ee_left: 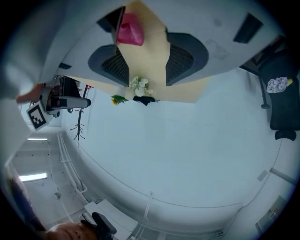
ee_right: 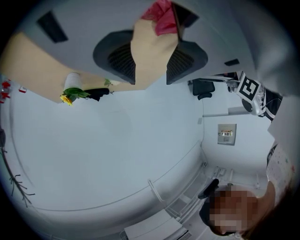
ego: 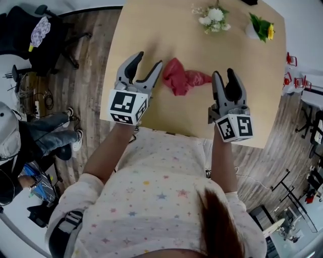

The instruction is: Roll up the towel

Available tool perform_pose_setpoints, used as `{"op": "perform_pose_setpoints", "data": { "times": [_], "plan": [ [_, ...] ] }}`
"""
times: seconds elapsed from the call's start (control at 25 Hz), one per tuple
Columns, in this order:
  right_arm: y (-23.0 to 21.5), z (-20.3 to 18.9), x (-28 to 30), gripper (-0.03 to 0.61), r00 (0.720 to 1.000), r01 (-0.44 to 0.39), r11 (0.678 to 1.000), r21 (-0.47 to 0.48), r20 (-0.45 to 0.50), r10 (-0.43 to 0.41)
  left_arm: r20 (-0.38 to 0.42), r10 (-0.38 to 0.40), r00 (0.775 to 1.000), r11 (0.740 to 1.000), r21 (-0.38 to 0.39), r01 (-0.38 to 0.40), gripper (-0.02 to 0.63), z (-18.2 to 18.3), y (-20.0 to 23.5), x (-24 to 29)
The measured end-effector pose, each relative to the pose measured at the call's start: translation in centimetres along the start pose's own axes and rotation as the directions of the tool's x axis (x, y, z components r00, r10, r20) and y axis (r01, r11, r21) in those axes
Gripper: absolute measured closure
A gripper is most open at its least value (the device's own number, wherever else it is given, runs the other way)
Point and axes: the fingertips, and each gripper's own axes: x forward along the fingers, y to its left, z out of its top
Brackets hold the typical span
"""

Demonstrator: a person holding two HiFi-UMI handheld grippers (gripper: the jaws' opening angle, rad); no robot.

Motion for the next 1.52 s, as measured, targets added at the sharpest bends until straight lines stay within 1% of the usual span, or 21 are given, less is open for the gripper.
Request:
{"op": "perform_pose_setpoints", "data": {
  "times": [0.12, 0.2, 0.28, 0.44, 0.6, 0.8, 0.92, 1.12, 1.28, 1.44, 1.52],
  "plan": [
    [-0.9, -0.9, -0.2, 0.388, 1.0, 0.012, 1.0, -0.001, -0.026, -0.012, -0.023, 0.008, 1.0, 1.0, -0.013, -0.008, 0.37, -1.0, -0.1, 0.4],
    [-1.6, -1.5, -0.3, 0.397, 0.999, 0.009, 1.0, 0.018, -0.054, -0.008, -0.034, 0.02, 0.999, 1.0, -0.022, -0.021, 0.371, -1.5, -0.1, 0.5],
    [-1.9, -2.1, -0.4, 0.411, 0.997, -0.014, 0.999, 0.033, -0.077, 0.016, -0.044, 0.034, 0.998, 0.999, -0.032, -0.035, 0.379, -2.0, -0.2, 0.6],
    [-1.1, -3.4, -0.2, 0.42, 0.99, -0.072, 0.997, 0.033, -0.123, 0.075, -0.073, 0.043, 0.996, 0.998, -0.044, -0.046, 0.396, -3.4, -1.0, 0.8],
    [-0.8, -4.4, 0.3, 0.442, 0.983, -0.111, 0.993, 0.034, -0.145, 0.115, -0.099, 0.041, 0.994, 0.997, -0.064, -0.047, 0.399, -5.2, -2.0, 1.2],
    [-0.8, -7.2, 0.7, 0.465, 0.966, -0.153, 0.986, 0.06, -0.203, 0.162, -0.136, 0.044, 0.99, 0.994, -0.096, -0.057, 0.414, -7.9, -2.4, 1.6],
    [-0.5, -9.8, 0.5, 0.474, 0.947, -0.172, 0.981, 0.088, -0.259, 0.189, -0.176, 0.054, 0.983, 0.991, -0.109, -0.074, 0.417, -9.9, -2.3, 1.6],
    [1.3, -14.4, -0.2, 0.476, 0.905, -0.21, 0.968, 0.139, -0.348, 0.246, -0.237, 0.043, 0.971, 0.99, -0.123, -0.074, 0.417, -12.8, -2.5, 1.7],
    [2.9, -17.4, -0.9, 0.479, 0.869, -0.228, 0.956, 0.186, -0.403, 0.286, -0.268, 0.025, 0.963, 0.99, -0.129, -0.062, 0.417, -14.2, -3.0, 1.7],
    [4.4, -20.2, -1.5, 0.48, 0.825, -0.245, 0.944, 0.222, -0.464, 0.323, -0.311, 0.01, 0.95, 0.992, -0.119, -0.049, 0.417, -15.5, -3.4, 1.8],
    [4.9, -21.0, -1.7, 0.48, 0.811, -0.248, 0.941, 0.23, -0.482, 0.332, -0.324, 0.0, 0.946, 0.992, -0.118, -0.04, 0.436, -15.9, -3.7, 1.8]
  ]
}}
